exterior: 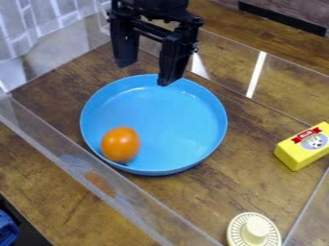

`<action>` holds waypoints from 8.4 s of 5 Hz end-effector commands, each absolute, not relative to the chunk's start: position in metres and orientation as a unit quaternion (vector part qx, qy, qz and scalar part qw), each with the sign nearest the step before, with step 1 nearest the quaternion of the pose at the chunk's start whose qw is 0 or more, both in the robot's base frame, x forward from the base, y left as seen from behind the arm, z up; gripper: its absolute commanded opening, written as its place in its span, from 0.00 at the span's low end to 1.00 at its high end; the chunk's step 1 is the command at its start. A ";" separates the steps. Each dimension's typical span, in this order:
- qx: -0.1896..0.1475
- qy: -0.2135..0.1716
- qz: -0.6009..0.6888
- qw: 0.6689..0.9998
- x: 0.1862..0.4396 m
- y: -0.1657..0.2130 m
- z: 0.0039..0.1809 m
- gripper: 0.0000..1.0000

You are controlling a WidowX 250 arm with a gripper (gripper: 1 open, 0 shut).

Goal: Put the yellow brick in the blue tray

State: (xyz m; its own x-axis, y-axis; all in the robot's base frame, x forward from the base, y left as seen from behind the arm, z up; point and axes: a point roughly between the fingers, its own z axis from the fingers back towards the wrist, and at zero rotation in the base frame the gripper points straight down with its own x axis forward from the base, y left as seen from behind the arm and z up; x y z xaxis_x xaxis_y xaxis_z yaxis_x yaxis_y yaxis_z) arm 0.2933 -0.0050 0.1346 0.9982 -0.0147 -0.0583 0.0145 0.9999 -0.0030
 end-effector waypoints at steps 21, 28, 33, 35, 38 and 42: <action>0.014 -0.040 -0.132 0.990 0.414 -0.137 0.084 0.00; 0.027 -0.104 -0.067 0.992 0.274 -0.043 0.144 0.00; 0.038 -0.100 -0.036 0.994 0.300 -0.039 0.134 0.00; 0.037 -0.087 -0.028 0.995 0.289 -0.039 0.128 0.00; 0.035 -0.071 -0.016 0.997 0.294 -0.048 0.124 0.00; 0.055 -0.064 -0.007 0.996 0.306 -0.030 0.138 0.00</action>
